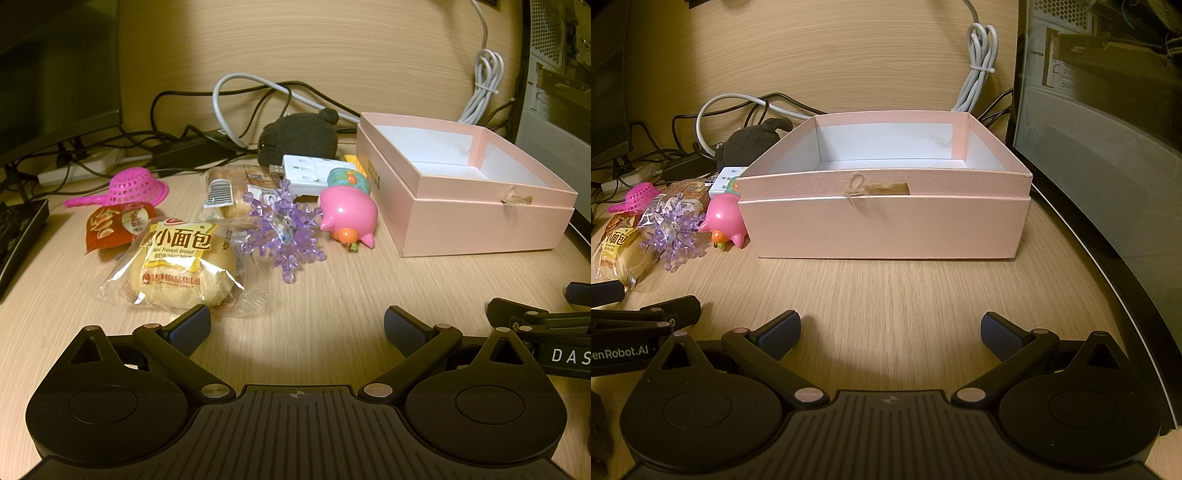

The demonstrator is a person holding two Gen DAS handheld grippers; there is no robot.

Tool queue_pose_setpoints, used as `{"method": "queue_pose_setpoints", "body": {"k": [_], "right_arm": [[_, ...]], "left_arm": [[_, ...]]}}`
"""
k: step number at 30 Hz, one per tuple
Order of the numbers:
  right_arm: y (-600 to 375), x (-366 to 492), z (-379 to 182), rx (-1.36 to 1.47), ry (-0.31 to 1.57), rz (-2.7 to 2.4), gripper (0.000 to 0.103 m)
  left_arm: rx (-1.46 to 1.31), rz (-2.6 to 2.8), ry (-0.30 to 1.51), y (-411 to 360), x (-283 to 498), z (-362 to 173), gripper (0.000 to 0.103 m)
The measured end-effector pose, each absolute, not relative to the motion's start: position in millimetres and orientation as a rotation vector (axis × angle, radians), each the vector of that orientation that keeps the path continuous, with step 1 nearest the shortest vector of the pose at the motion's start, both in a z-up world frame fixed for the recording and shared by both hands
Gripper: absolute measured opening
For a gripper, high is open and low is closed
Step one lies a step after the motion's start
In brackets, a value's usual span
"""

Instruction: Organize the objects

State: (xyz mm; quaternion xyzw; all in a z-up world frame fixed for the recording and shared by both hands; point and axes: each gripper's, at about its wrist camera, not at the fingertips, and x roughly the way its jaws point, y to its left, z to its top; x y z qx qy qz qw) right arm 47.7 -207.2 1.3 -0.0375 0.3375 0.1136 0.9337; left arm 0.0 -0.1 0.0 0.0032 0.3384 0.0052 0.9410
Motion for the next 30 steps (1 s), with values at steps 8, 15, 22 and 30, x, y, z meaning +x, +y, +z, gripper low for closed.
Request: {"method": "queue_pose_setpoints", "body": {"k": [8, 15, 22, 30], "right_arm": [[-211.9, 49.1, 6.0, -0.084, 0.697, 0.249, 0.103], [-211.9, 51.3, 6.5, -0.087, 0.705, 0.255, 0.103], [-211.3, 55.9, 7.1, -0.095, 0.739, 0.264, 0.103], [-211.2, 58.0, 8.8, -0.102, 0.776, 0.272, 0.103]], "left_arm": [[0.006, 0.011, 0.69, 0.0, 0.0, 0.0, 0.103], [0.006, 0.013, 0.69, 0.0, 0.0, 0.0, 0.103], [0.006, 0.013, 0.69, 0.0, 0.1, 0.0, 0.103], [-0.029, 0.057, 0.626, 15.6, -18.0, 11.8, 0.102]]}}
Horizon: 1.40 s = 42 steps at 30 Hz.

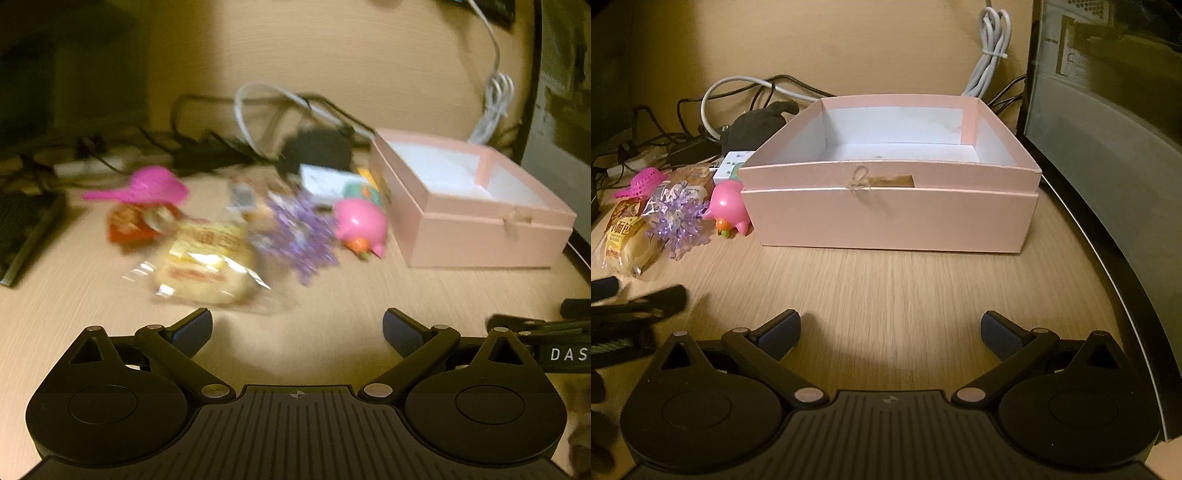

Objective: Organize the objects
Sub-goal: 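Grasp the yellow-labelled bread bun with the left tool while the right tool grasps the red snack packet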

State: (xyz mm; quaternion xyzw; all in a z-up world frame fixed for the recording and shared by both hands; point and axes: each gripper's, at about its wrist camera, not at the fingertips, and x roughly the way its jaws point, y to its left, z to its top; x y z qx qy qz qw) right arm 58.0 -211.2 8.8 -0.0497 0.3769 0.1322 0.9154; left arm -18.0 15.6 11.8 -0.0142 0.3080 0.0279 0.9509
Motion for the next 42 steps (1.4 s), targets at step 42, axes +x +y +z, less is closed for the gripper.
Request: {"method": "queue_pose_setpoints", "body": {"k": [42], "right_arm": [[99.3, 84.8, 54.9, -0.336, 0.693, 0.794, 0.103]], "left_arm": [[-0.379, 0.098, 0.69, 252.7, -73.7, 55.9, 0.064]]}}
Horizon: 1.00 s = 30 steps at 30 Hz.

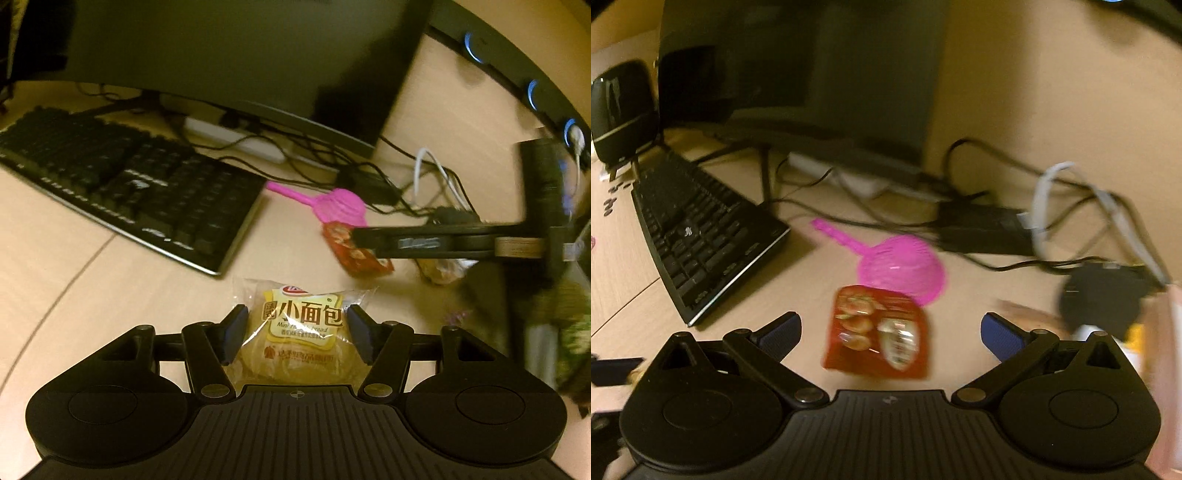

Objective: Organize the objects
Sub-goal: 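Grasp the yellow-labelled bread bun with the left tool while the right tool grasps the red snack packet, then carry the bread bun and red packet into the pink box and release both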

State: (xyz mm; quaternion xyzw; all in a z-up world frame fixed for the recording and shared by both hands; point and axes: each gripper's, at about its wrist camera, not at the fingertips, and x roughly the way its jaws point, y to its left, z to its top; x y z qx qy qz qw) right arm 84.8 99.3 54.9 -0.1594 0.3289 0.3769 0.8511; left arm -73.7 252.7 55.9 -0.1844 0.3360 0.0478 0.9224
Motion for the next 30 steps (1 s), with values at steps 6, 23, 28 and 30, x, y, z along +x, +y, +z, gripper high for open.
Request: {"method": "queue_pose_setpoints", "body": {"k": [6, 23, 28, 30], "right_arm": [[139.1, 98.9, 26.9, -0.341, 0.79, 0.779, 0.094], [-10.3, 16.2, 73.8, -0.385, 0.735, 0.835, 0.015], [-30.4, -7.2, 64.6, -0.438, 0.723, 0.881, 0.048], [-33.8, -12.9, 62.6, -0.443, 0.71, 0.895, 0.07]], "left_arm": [[-0.37, 0.083, 0.689, 263.6, -84.5, 64.8, 0.064], [-0.305, -0.112, 0.694, 196.4, -84.1, 64.0, 0.064], [-0.325, -0.05, 0.749, 195.3, -89.9, 63.3, 0.064], [-0.314, -0.022, 0.753, 198.7, -94.6, 68.5, 0.064]]}}
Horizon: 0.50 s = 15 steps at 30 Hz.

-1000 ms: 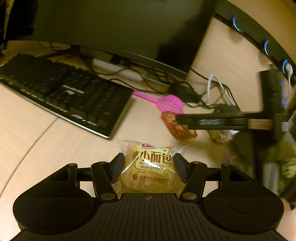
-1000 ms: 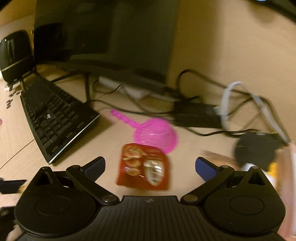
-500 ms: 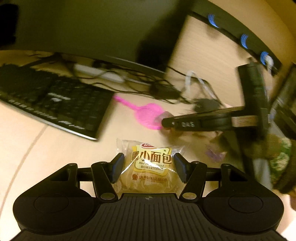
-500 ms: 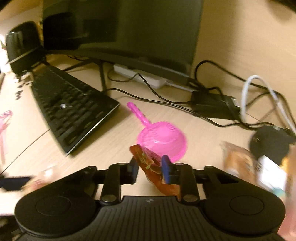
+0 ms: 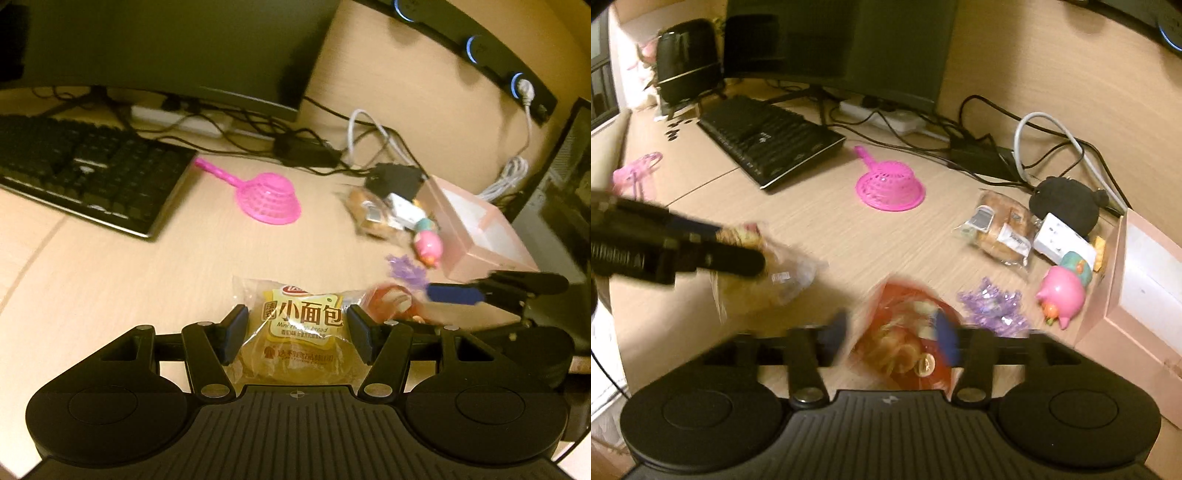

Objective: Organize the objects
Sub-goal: 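Carry the bread bun and red packet into the pink box and release both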

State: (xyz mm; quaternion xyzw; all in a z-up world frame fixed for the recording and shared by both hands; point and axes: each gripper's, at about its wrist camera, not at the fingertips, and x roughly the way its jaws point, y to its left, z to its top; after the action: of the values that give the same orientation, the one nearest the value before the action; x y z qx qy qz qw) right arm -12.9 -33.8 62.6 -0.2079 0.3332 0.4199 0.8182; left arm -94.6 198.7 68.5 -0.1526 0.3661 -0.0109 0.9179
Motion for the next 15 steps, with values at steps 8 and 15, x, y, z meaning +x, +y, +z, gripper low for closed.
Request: {"method": "queue_pose_setpoints", "body": {"k": [8, 15], "right_arm": [[-27.7, -0.1, 39.6, -0.361, 0.757, 0.822, 0.089], [-33.0, 2.6, 35.2, -0.336, 0.842, 0.79, 0.077]], "left_arm": [[-0.267, 0.02, 0.707, 205.8, -109.2, 75.3, 0.064], [-0.199, -0.036, 0.722, 189.9, -103.9, 88.6, 0.064]]}}
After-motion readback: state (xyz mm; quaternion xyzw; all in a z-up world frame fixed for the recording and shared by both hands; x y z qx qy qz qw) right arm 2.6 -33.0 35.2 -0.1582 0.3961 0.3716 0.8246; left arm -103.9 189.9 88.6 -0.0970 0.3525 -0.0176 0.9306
